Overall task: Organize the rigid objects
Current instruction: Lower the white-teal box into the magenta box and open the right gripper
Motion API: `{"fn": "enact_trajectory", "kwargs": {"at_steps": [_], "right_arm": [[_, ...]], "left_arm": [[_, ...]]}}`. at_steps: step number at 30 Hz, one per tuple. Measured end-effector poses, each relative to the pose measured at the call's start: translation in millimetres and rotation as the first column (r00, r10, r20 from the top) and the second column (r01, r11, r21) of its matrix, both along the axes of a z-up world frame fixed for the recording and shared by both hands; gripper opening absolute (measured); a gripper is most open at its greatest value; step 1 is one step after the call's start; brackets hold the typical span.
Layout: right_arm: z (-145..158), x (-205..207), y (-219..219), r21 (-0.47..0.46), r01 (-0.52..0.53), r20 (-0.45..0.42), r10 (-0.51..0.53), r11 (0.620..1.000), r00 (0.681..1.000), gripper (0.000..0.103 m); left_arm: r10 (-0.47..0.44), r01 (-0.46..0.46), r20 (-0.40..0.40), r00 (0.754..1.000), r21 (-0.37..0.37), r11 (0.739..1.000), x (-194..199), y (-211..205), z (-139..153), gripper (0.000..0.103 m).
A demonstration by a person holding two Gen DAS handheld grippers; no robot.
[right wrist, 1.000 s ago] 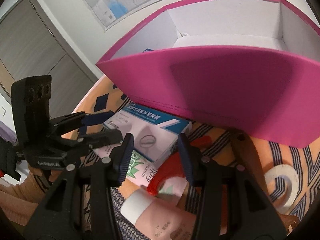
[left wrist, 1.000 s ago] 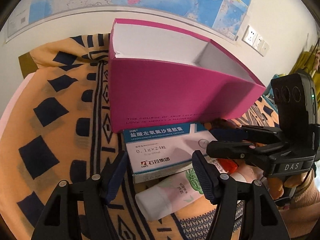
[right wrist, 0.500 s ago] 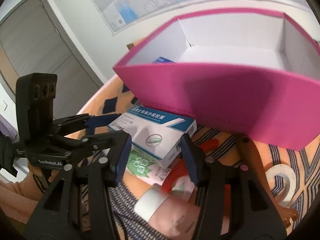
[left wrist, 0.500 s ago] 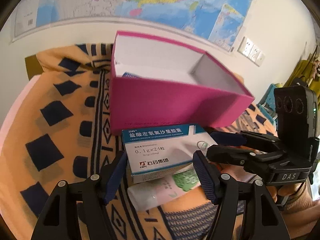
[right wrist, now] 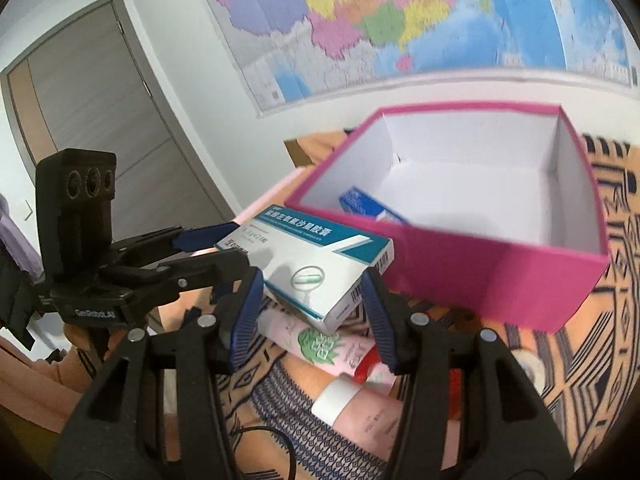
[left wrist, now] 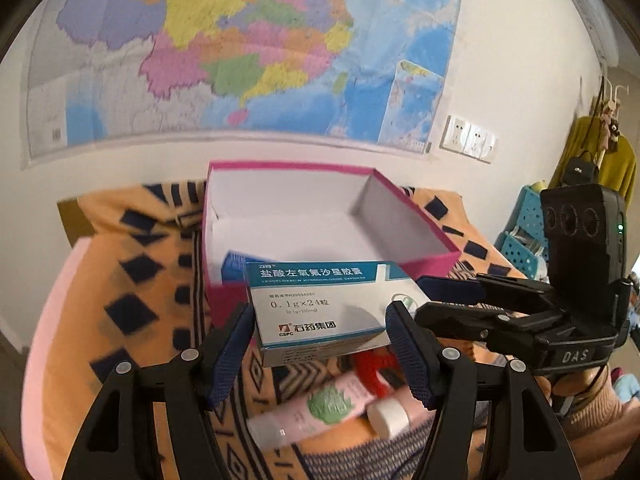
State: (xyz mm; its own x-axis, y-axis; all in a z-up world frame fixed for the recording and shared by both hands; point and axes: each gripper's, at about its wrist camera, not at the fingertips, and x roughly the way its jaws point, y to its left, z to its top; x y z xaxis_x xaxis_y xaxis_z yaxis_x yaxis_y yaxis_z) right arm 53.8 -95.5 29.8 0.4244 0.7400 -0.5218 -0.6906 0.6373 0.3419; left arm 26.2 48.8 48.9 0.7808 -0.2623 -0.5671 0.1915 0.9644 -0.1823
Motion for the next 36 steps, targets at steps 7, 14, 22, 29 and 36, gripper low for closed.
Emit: {"fn": "enact_trajectory", "kwargs": {"at_steps": [7,14,22,29,36], "right_arm": [[14.2,31.1,5.4,0.012,0.007,0.017,-0.008,1.000,1.000,0.054],[5.1,71.0,7.4,0.009,0.034,-0.046,-0.034,0.999,0.998,0.054],[-15.0,112.5,16.6,-0.005,0.068,-0.131,-0.068,0.998,0.989,0.054],[-24.3,123.0,23.1,-0.022,0.085,-0.160,-0.088,0.996,0.983,0.054],[-14.1,107.5,15.8,-0.027,0.081,-0.118,-0.083,0.996,0.990,0.054]], "left_arm": [[0.024,-0.024,0.010,1.000,0.013,1.000,43.8,5.2,10.4,0.069],[0.053,-0.052,-0.013,0.999,0.058,0.997,78.2,5.1,3.3,0.069],[0.082,-0.077,-0.105,0.991,0.052,0.996,115.0,15.4,-20.0,0.068],[0.107,-0.101,-0.111,0.988,0.055,0.993,112.2,20.5,-26.0,0.068],[0.101,-0.098,-0.055,0.993,0.054,0.994,91.5,19.3,-15.3,0.068]]}}
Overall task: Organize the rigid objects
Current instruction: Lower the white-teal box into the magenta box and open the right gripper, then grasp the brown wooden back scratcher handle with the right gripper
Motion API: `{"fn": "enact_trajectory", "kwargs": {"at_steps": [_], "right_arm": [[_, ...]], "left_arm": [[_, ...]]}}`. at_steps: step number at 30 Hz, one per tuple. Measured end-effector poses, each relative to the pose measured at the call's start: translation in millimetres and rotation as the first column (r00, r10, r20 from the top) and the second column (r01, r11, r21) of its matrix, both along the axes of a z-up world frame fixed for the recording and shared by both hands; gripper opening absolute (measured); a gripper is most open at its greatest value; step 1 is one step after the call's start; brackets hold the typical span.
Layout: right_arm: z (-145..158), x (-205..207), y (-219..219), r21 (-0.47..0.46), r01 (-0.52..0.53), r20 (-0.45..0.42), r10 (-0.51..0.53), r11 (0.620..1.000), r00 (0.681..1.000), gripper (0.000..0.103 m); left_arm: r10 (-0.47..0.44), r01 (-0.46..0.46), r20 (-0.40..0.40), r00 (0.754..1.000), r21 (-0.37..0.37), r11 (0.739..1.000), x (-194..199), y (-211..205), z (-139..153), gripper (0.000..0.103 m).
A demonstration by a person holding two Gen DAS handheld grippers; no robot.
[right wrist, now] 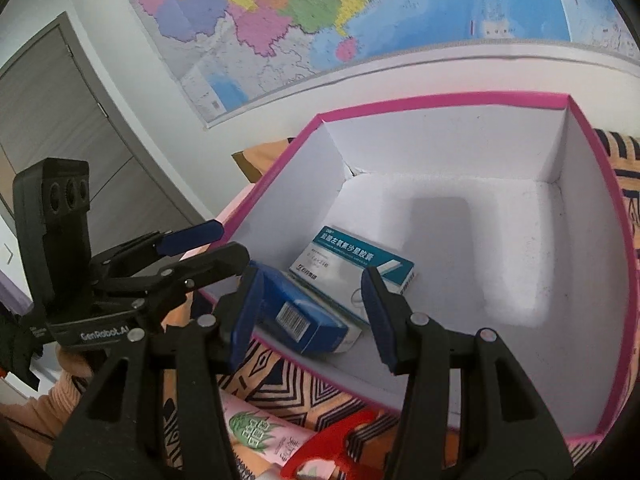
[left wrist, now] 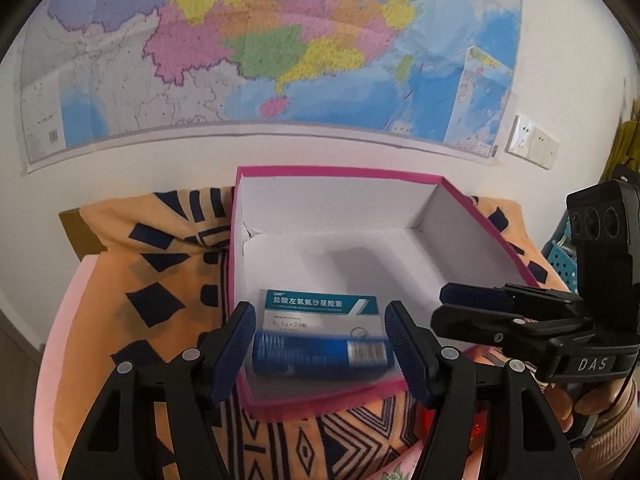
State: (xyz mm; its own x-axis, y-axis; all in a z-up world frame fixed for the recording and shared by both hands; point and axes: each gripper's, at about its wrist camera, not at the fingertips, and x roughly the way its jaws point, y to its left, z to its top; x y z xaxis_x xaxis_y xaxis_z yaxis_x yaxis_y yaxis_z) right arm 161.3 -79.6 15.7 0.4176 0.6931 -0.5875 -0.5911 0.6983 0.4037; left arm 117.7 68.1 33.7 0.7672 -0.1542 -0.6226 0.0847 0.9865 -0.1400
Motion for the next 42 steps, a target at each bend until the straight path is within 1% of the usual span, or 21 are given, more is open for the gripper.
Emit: {"fn": "enact_trajectory", "kwargs": {"at_steps": [6,10,17,24,36,40,42], "right_arm": [[14.9,-22.7,-14.9,0.021,-0.007,0.050,0.006,1.000,0.999,0.054],[23.3,-37.5,-28.2,0.028,-0.007,0.077,0.005,1.000,0.997,0.054],[28.7,-60.5,-60.4,0.051,0.033,0.098,-0.038,0.998,0.994,0.055],[15.9,-76.1,-87.3,0.034,0.085,0.080,-0.088,0.996,0.993,0.055],[-27.6,-90.6,-137.1,-0.020,0.190,-0.026,-0.190,0.982,0.981,0.055],[-36.2,-92.7,-141.4,-0.043,0.194,-0.046,-0.195,0.980,0.980,0.055],[-40.3,-92.9,-137.5,-0.066,0.179,-0.050,-0.182,0.982,0.982,0.055]], "left_arm": [[-0.027,0.028,0.060,0.998,-0.020,0.999,-26.6,-7.1,12.4,0.069],[-0.057,0.058,0.090,0.994,-0.014,0.998,-43.7,-18.6,17.1,0.069],[-0.116,0.117,0.111,0.987,-0.004,0.993,-68.0,-38.6,17.5,0.070],[-0.160,0.162,0.088,0.983,-0.016,0.987,-82.5,-54.1,5.8,0.070],[-0.223,0.222,-0.018,0.975,-0.061,0.973,-85.6,-82.3,-31.3,0.070],[-0.246,0.242,-0.047,0.968,-0.077,0.967,-86.2,-91.8,-41.2,0.070],[-0.258,0.253,-0.062,0.964,-0.080,0.964,-86.5,-96.7,-46.3,0.070]]}}
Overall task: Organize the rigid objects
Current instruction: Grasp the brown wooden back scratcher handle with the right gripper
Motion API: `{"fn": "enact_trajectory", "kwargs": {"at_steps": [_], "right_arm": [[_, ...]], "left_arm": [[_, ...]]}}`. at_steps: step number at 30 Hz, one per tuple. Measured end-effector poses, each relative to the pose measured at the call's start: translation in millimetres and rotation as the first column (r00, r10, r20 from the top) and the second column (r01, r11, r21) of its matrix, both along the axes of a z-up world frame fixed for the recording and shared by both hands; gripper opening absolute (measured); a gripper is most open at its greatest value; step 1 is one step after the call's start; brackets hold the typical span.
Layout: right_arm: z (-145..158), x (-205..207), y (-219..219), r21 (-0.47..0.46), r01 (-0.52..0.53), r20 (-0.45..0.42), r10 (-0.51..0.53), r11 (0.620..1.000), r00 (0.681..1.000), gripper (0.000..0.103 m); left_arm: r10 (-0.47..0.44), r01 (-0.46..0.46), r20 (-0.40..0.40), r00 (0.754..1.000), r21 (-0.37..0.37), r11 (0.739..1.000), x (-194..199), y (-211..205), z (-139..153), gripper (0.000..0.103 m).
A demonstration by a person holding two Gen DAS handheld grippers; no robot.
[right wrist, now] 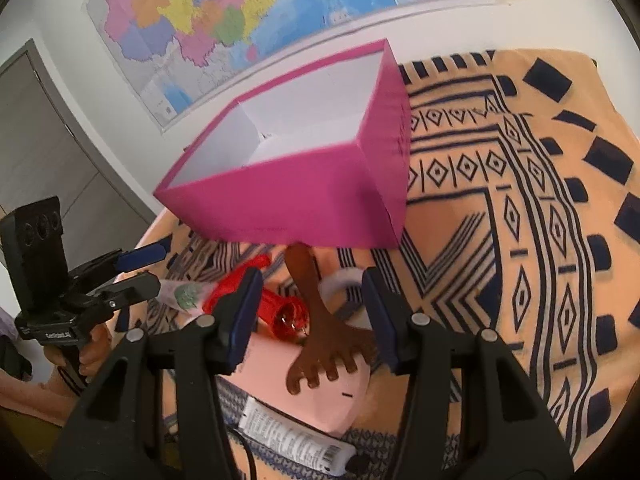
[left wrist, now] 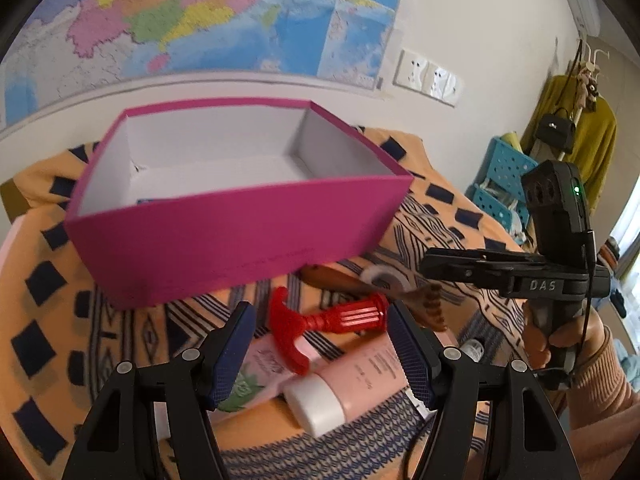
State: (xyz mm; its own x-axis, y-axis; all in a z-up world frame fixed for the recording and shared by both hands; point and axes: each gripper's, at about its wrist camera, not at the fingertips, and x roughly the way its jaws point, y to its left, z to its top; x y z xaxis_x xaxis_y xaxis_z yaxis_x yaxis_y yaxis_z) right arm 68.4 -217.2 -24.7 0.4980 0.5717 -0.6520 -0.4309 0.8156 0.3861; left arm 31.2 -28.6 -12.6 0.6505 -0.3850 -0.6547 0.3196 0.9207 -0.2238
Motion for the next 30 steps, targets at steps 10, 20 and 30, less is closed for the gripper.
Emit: {"fn": "enact_trajectory", "kwargs": {"at_steps": [10,20,30], "right_arm": [[-28.5,13.3,31.2,-0.161,-0.100,-0.048,0.093,0.982,0.994,0.033],[-40.1,21.5,51.2,-0.261,-0.173,-0.060,0.163,0.950,0.985,0.029],[-26.6,13.5,38.7,-0.187,-0.164,-0.029,0.161,0.969,0.986,0.014]], "left_arm": [[-0.048,0.048,-0.057,0.997,0.003,0.999,3.7,-17.4,-14.4,0.070],[-0.053,0.054,-0.076,0.996,0.007,0.999,8.9,-21.7,-17.2,0.070],[-0.092,0.090,-0.078,0.993,-0.032,0.995,10.6,-22.7,-16.2,0.070]]}}
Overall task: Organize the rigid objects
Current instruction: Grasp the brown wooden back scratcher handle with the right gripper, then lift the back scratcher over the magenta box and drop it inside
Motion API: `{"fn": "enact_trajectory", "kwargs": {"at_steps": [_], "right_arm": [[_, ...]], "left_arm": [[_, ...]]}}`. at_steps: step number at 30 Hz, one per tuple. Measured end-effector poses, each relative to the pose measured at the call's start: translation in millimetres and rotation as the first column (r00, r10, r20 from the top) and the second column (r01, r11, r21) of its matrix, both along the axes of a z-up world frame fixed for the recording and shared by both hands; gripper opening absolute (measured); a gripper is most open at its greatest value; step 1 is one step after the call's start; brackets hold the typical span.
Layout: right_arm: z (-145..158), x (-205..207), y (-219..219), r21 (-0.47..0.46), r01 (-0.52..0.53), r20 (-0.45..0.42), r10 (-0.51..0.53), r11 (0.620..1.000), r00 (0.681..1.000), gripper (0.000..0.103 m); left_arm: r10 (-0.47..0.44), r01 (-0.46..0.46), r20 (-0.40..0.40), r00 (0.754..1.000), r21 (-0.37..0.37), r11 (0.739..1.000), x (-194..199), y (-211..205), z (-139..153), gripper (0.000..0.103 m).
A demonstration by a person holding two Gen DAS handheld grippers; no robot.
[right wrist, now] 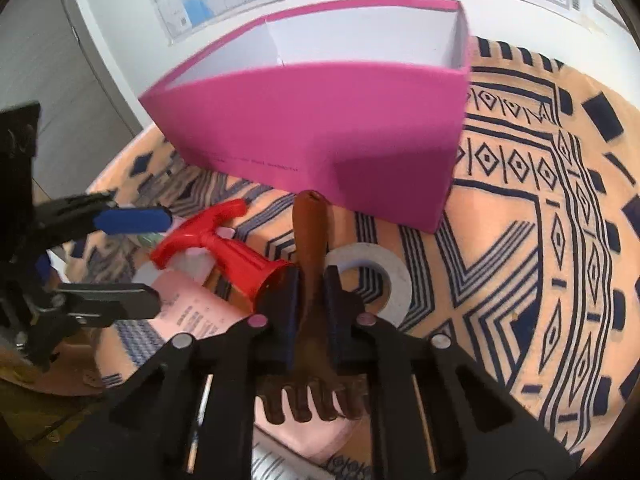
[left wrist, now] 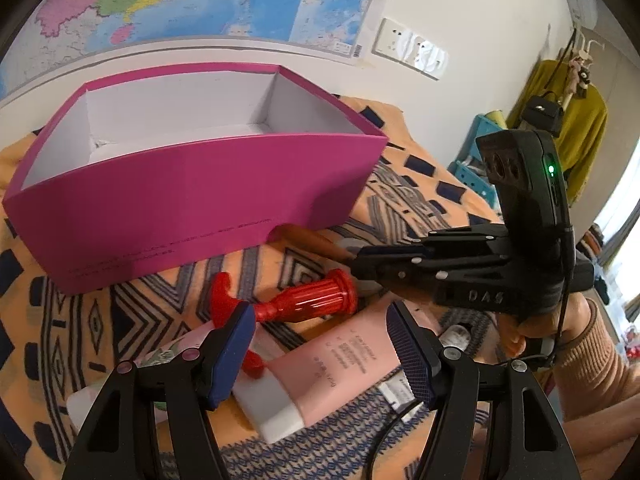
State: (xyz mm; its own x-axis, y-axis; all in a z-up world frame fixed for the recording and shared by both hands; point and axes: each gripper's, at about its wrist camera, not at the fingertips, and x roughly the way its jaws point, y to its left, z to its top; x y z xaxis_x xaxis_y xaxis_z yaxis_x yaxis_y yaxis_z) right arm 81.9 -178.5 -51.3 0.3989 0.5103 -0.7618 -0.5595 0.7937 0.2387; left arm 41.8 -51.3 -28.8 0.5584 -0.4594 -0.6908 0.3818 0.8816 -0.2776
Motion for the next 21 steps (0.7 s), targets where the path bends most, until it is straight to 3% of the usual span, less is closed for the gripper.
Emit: {"fn": "enact_trajectory", "kwargs": {"at_steps": [9,16,21], "right_arm": [[12.0,-15.7,-17.1,0.188,0.027,-0.047,-0.019,0.982,0.999,0.014],[8.9,-20.3,-2.7,0.223,0.004,-0.069,0.011,0.975,0.998,0.013],[4.0,-17.8,0.8,0.212,-0.016,-0.093,0.037,0.977,0.995,0.016]], "left_arm": [[-0.148,0.149,0.016,0.989,-0.050,0.988,-5.6,-26.6,0.3,0.070],[-0.213,0.209,-0.019,0.977,-0.138,0.968,1.5,-33.2,-6.7,0.070],[-0.208,0.201,-0.042,0.977,-0.121,0.972,6.0,-36.7,-14.3,0.069]]}}
